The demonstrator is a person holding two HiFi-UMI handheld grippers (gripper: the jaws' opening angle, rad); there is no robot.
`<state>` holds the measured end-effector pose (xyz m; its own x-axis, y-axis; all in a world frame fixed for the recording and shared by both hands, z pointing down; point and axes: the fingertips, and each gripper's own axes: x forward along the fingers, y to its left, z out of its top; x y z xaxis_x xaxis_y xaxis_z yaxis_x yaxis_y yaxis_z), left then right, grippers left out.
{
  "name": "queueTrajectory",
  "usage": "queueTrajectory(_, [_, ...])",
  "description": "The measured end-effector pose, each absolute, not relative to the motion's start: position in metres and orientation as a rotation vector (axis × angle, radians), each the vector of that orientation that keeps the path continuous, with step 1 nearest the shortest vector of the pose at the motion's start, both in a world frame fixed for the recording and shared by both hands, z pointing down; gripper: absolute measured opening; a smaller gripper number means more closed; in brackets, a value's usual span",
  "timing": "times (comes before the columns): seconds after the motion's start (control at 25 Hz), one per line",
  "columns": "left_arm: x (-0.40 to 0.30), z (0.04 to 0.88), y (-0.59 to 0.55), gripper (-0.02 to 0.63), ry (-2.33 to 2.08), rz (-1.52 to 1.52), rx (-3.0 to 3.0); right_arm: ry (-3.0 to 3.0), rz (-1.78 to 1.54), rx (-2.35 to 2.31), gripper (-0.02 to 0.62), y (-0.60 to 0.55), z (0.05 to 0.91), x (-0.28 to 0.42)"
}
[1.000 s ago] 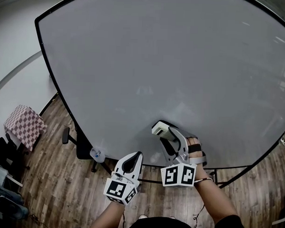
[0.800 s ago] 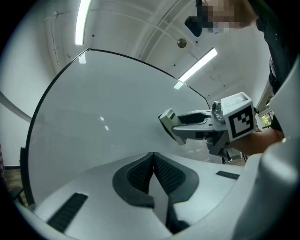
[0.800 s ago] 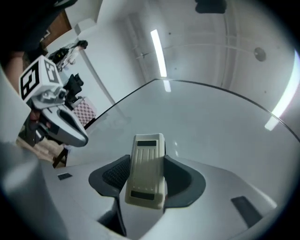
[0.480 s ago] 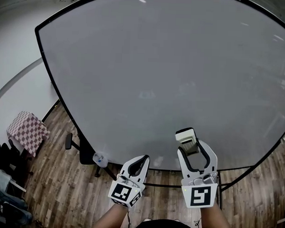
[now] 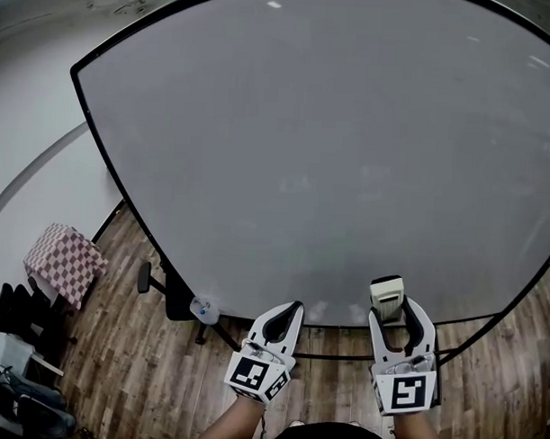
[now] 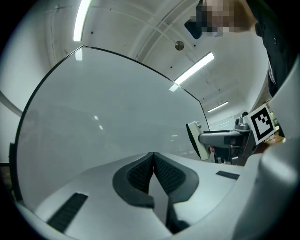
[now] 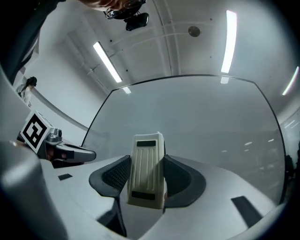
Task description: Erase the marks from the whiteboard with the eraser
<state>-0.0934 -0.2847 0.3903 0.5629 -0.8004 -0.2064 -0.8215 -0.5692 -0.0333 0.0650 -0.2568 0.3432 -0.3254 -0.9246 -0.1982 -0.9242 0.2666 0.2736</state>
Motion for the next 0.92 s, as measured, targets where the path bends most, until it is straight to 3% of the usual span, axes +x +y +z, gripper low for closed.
queueTrajectory(0.92, [-0.086, 0.394, -0.293, 0.018, 1.432, 0.231, -2.669, -2.453, -0.675, 1.852, 0.245, -0.265, 0.332, 0.077])
